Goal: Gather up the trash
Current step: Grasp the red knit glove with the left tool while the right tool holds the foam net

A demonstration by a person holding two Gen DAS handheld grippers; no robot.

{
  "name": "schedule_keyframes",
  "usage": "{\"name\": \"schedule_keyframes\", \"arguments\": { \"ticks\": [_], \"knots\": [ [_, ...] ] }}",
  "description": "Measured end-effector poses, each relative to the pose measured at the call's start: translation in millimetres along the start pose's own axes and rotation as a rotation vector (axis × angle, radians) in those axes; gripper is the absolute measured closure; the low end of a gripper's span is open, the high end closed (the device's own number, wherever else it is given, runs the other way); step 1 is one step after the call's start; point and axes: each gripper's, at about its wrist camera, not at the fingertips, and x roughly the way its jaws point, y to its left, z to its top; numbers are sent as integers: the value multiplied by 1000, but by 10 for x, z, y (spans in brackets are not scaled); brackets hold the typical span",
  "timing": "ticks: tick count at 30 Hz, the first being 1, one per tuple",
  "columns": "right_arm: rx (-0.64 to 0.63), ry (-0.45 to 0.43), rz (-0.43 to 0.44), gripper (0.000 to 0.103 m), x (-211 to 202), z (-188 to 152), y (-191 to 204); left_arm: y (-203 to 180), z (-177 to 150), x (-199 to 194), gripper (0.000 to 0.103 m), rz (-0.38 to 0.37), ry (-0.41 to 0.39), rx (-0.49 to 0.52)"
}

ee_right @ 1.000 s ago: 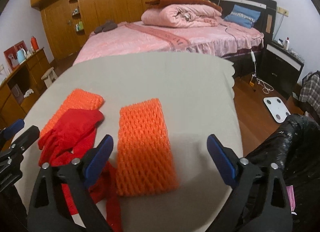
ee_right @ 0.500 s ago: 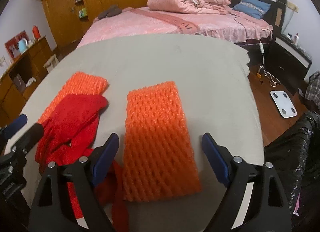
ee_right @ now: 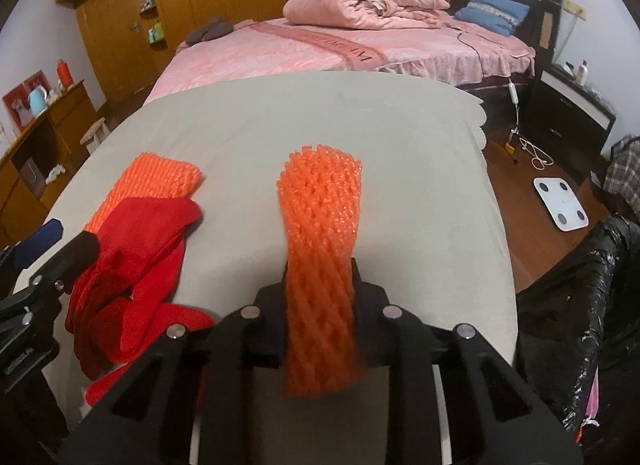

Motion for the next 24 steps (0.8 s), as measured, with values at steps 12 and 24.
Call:
{"name": "schedule_keyframes", "arguments": {
  "ticks": [12, 24],
  "knots": [
    [-7, 5, -3, 78, 23, -9, -13, -67, 2, 294, 30, -21, 114, 6],
    [-12, 9, -5, 76, 53, -13, 18, -13, -31, 258, 90, -16, 92, -26]
  ]
}}
